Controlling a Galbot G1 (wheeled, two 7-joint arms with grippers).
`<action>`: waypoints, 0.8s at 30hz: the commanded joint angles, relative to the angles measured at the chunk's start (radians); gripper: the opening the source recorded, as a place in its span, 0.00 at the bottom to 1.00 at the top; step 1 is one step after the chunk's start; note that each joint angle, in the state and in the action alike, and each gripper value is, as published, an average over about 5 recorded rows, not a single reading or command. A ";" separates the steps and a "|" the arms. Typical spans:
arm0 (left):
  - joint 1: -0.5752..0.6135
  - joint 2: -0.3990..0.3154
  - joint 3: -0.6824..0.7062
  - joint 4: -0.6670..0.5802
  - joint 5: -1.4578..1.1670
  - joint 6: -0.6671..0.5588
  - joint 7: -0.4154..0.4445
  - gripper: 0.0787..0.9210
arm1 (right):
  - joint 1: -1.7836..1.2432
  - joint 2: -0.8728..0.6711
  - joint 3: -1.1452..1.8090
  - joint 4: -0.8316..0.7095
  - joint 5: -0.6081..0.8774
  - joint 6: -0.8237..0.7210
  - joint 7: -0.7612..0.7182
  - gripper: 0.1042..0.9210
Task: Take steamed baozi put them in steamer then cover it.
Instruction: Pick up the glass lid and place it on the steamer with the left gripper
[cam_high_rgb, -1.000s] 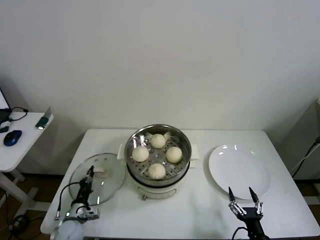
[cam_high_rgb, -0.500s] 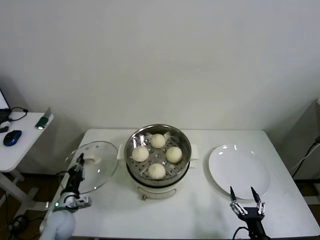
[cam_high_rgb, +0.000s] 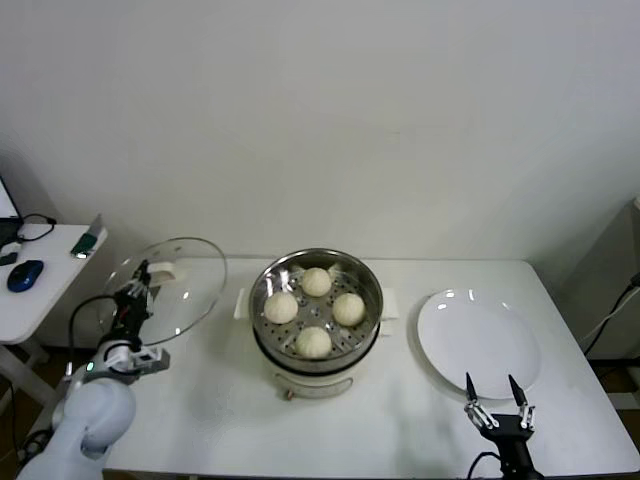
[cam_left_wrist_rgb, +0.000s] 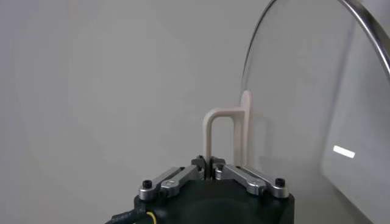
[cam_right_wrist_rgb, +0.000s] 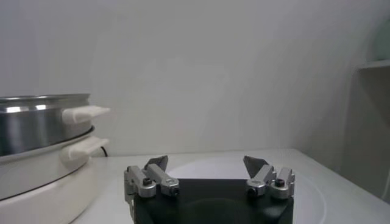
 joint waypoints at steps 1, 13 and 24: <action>-0.033 0.025 0.079 -0.223 0.043 0.167 0.155 0.07 | 0.006 0.001 0.000 -0.006 -0.013 0.007 0.007 0.88; -0.089 -0.148 0.395 -0.333 0.337 0.292 0.306 0.07 | 0.044 0.002 -0.007 -0.038 -0.029 0.045 -0.008 0.88; -0.123 -0.331 0.579 -0.257 0.507 0.296 0.318 0.07 | 0.061 -0.006 -0.005 -0.081 -0.018 0.078 -0.007 0.88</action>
